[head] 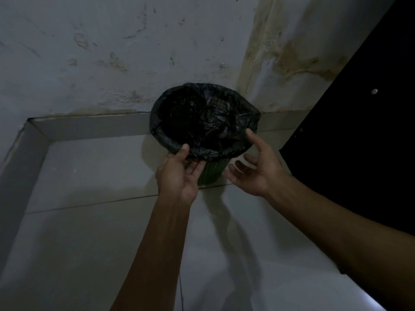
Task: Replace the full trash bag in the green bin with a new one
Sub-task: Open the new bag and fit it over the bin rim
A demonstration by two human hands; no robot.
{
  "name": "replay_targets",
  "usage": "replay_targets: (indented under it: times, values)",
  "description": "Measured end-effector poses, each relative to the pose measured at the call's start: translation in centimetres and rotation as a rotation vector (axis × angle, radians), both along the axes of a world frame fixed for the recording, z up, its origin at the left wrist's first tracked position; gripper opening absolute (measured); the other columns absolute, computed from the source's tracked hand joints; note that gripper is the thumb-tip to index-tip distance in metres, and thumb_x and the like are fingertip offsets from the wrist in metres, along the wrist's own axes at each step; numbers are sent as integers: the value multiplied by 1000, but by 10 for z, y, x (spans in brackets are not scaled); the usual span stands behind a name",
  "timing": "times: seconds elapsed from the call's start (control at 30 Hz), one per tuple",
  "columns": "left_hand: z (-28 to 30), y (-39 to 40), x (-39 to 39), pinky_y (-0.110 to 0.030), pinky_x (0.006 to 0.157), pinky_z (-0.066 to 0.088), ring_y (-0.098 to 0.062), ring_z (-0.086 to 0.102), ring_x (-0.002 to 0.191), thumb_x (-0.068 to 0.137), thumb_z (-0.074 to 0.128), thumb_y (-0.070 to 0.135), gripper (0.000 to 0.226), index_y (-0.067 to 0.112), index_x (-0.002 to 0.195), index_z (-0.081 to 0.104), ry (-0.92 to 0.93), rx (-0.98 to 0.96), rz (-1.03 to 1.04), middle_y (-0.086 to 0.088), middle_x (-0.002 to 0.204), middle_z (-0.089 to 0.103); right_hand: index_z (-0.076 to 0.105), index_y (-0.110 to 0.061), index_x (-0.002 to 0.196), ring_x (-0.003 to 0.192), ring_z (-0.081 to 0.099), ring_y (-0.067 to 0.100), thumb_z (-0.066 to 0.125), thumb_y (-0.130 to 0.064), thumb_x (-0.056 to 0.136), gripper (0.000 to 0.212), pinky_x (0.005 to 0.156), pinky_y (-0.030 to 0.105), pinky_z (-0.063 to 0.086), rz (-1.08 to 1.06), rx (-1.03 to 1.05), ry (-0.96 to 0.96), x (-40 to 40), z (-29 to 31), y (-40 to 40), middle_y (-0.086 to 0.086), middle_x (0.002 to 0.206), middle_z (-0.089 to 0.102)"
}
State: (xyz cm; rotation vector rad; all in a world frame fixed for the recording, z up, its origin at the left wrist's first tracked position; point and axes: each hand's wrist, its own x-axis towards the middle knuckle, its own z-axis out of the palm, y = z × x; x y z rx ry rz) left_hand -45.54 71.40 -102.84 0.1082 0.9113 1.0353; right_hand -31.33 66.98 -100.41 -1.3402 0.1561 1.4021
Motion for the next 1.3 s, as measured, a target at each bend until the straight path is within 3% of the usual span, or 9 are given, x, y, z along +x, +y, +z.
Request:
replay_targets:
  times: [0.17, 0.27, 0.47, 0.6, 0.7, 0.8, 0.87, 1.0, 1.3]
  values:
    - [0, 1, -6, -38, 74, 51, -26, 59, 91, 94, 54, 6, 5, 9, 97, 54, 22, 38, -29, -14, 108, 60, 60, -8, 100, 80, 56, 21, 73, -42, 79, 42, 75, 33, 54, -26, 4, 70, 20, 7, 4, 9, 89, 55]
    - [0, 4, -14, -36, 69, 52, -26, 61, 93, 94, 53, 5, 7, 9, 99, 53, 31, 63, -64, -14, 106, 62, 60, -7, 85, 82, 59, 22, 69, -32, 86, 26, 69, 34, 53, 20, 13, 52, 17, 7, 9, 8, 86, 58]
    - [0, 8, -22, -36, 73, 54, -26, 64, 91, 92, 57, 4, 8, 5, 99, 60, 88, 48, -41, -15, 101, 65, 59, -2, 85, 75, 62, 23, 66, -13, 89, 13, 46, 33, 58, 13, 39, 51, 12, -1, 17, 12, 83, 62]
    - [2, 6, -19, -38, 89, 53, -21, 65, 88, 90, 63, 12, 8, 7, 96, 62, 126, 61, -25, -11, 95, 66, 60, -1, 91, 79, 65, 25, 63, -7, 90, 7, 51, 36, 60, 12, 101, 44, 13, -5, 17, 15, 89, 63]
    - [2, 3, -15, -36, 96, 48, -15, 59, 86, 85, 68, 31, 34, 11, 112, 61, 191, 29, 13, -5, 98, 59, 60, -3, 97, 82, 65, 25, 61, -6, 92, 6, 55, 41, 61, -19, 133, 51, 13, -7, 18, 15, 92, 64]
    - [-4, -4, -9, -32, 75, 51, -15, 54, 83, 77, 73, 42, 43, 13, 106, 58, 287, -102, 133, -6, 100, 53, 60, -4, 95, 82, 66, 24, 60, -7, 93, 3, 61, 41, 60, -48, 157, 54, 8, -8, 20, 13, 91, 65]
    - [-5, -15, 0, -30, 64, 49, -18, 56, 84, 77, 73, 42, 40, 12, 99, 60, 246, -143, 115, -5, 94, 55, 61, -5, 90, 78, 65, 22, 59, -8, 93, 5, 65, 40, 60, -41, 155, 37, 2, -9, 20, 11, 85, 65]
    - [-1, -29, 15, -29, 66, 53, -19, 61, 82, 82, 71, 35, 36, 9, 105, 64, 161, -55, 33, -7, 91, 62, 61, -7, 89, 80, 63, 20, 58, -10, 94, 6, 82, 37, 55, -27, 157, 6, -11, -12, 19, 9, 85, 64]
    - [0, -11, 2, -27, 68, 53, -20, 62, 82, 90, 61, 14, 7, 10, 97, 61, 108, -5, 22, -9, 94, 65, 64, -12, 98, 75, 63, 20, 72, -26, 84, 22, 68, 36, 59, 191, 111, -154, -11, -21, 7, 6, 84, 63]
